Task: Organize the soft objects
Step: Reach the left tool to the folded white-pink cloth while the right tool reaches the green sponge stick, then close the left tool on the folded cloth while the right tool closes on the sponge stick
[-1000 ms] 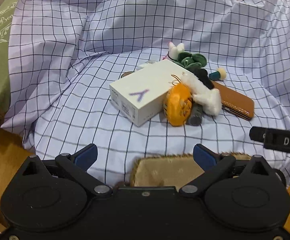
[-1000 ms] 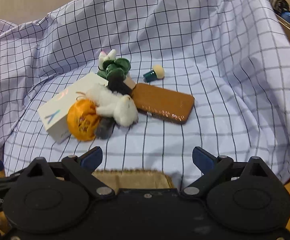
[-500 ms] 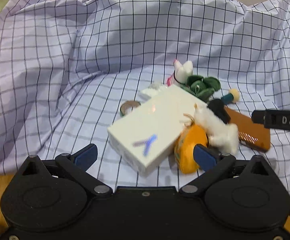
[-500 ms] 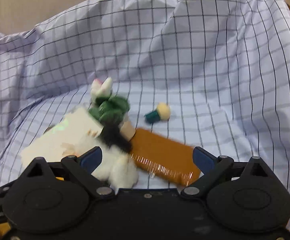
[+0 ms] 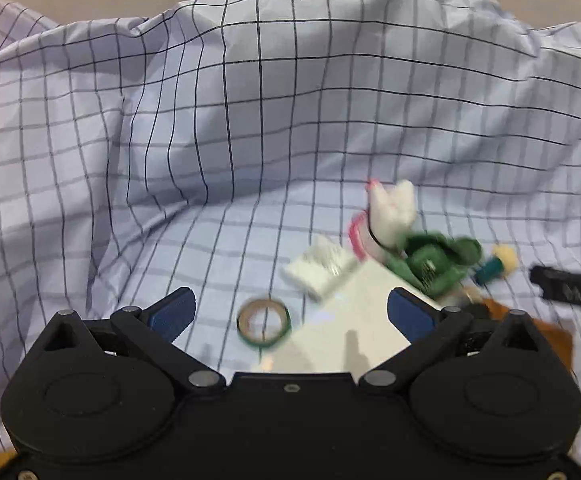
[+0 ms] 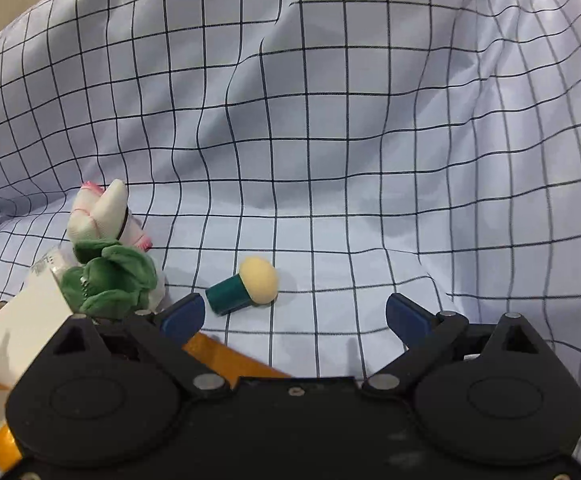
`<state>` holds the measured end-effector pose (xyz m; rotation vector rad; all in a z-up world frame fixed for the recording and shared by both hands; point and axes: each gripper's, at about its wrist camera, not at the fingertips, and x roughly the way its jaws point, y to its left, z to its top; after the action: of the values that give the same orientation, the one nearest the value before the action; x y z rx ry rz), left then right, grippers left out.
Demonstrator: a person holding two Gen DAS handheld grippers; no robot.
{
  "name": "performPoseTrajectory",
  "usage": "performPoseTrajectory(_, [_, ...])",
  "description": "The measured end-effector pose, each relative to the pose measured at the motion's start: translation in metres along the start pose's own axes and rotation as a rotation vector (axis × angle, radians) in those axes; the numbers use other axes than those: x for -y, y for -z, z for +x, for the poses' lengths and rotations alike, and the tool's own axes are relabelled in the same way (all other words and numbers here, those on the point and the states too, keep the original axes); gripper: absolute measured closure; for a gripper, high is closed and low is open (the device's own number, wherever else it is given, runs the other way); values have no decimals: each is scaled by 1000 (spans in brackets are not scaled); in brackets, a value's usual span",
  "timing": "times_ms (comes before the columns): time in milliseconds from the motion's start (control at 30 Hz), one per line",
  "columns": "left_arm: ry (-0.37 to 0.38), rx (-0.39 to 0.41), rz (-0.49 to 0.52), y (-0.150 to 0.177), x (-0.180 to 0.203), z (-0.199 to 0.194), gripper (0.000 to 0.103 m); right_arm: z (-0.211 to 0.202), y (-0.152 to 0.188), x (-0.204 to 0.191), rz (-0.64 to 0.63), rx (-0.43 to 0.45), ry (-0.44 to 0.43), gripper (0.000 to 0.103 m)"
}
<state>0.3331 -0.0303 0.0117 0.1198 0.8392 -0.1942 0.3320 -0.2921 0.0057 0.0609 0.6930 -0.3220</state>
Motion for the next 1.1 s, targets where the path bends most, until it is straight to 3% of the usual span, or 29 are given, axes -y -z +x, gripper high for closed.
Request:
performPoseTrajectory(233, [80, -60, -37, -45, 12, 47, 4, 26, -2, 0, -34, -23, -13, 6])
performPoseTrajectory(400, [137, -81, 21, -68, 43, 72, 4, 34, -2, 4, -25, -31, -31, 6])
performPoseTrajectory(567, [165, -155, 86, -75, 65, 104, 4, 39, -5, 7, -23, -36, -36, 6])
performPoseTrajectory(733, [85, -167, 84, -77, 51, 122, 5, 42, -4, 6, -41, -37, -32, 6])
performPoseTrajectory(933, [76, -146, -26, -86, 3, 125, 2, 44, -1, 5, -55, -45, -26, 6])
performPoseTrajectory(1100, [-115, -114, -40, -90, -21, 124, 6, 45, -3, 4, -83, -35, -19, 6])
